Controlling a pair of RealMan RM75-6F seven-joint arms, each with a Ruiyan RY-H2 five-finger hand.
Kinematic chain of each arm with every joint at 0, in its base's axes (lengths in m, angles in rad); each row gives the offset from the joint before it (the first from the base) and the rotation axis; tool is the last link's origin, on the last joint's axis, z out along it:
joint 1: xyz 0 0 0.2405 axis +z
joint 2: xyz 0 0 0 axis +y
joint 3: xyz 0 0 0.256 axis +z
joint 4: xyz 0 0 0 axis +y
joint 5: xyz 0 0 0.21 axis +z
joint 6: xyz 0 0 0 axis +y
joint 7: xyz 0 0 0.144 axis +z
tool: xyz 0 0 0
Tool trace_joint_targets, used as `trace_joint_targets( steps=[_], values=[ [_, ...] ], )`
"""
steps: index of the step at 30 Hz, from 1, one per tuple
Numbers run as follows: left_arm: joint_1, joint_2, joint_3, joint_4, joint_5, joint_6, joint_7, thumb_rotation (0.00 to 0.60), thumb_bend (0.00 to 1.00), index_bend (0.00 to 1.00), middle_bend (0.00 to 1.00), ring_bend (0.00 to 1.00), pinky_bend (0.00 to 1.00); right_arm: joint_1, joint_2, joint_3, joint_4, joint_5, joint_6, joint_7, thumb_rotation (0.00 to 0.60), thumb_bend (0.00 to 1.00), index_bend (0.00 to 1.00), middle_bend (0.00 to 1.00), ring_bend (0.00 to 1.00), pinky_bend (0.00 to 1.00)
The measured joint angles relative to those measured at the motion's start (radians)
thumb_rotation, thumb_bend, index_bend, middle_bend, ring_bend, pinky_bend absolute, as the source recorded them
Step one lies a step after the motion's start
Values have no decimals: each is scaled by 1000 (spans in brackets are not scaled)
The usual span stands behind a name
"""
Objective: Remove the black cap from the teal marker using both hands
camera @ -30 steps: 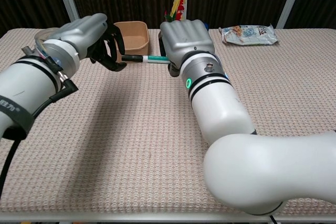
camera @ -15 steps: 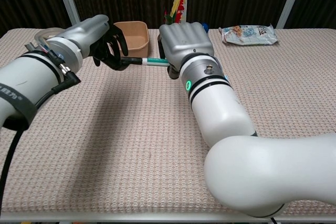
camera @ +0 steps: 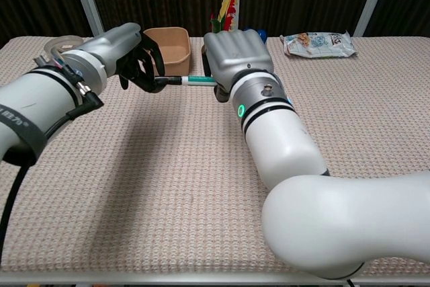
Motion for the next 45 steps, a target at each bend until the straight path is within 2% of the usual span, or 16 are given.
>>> trace_joint_targets(
  steps=[10,18,24,30,35,39,41,43,45],
  values=[
    [-1,35,11,-5,22,5,-11,600,366,619,661,609,654,-20,27,-14,-27,-9,13,2,600,369,645,635,821,902],
    [52,140,27,-43,17,-2,-52,600,366,620,661,609,654,-112,139,-82,-128,-40,65,7,600,367,646,636,820,902],
    [123,195,108,-42,69,-3,-130,600,363,619,659,609,654,-210,249,-167,-192,-55,89,29,600,366,646,636,820,902],
    [163,184,183,57,141,-16,-204,600,352,609,648,600,654,-252,280,-208,-159,-41,49,75,600,359,646,634,819,902],
    [181,154,209,139,150,-69,-249,600,293,538,589,550,637,-261,266,-219,-103,-29,9,100,600,338,650,624,819,902],
    [188,151,213,152,145,-110,-274,600,222,462,491,452,553,-264,241,-221,-66,-19,-18,112,600,294,620,591,818,902],
    [191,158,214,151,143,-134,-288,600,153,402,389,356,453,-266,237,-222,-61,-12,-32,114,600,188,525,526,813,903],
    [195,165,214,149,152,-142,-303,600,117,367,340,318,405,-267,239,-221,-65,0,-47,108,600,107,429,454,806,903],
    [199,169,215,148,174,-133,-316,600,94,346,323,301,374,-269,247,-218,-80,7,-51,103,600,71,376,402,803,903]
  ],
)
